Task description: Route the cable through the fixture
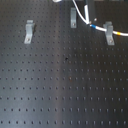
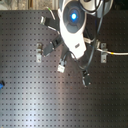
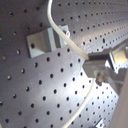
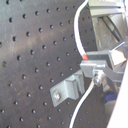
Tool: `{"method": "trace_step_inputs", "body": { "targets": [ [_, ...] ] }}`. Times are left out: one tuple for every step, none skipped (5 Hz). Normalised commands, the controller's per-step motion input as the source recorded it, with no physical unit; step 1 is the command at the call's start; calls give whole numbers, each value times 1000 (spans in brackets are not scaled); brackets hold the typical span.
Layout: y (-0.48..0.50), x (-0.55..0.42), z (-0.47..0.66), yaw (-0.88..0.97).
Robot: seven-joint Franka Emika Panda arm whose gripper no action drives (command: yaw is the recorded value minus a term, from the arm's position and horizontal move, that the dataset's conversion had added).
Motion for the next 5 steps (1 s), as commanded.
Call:
{"method": "trace_step_inputs", "body": {
  "targets": [
    [65, -114, 384, 120],
    [91, -48, 427, 49],
    [78, -21, 412, 71],
    [15, -58, 341, 231],
    [6, 1, 259, 300]
  ]
}}
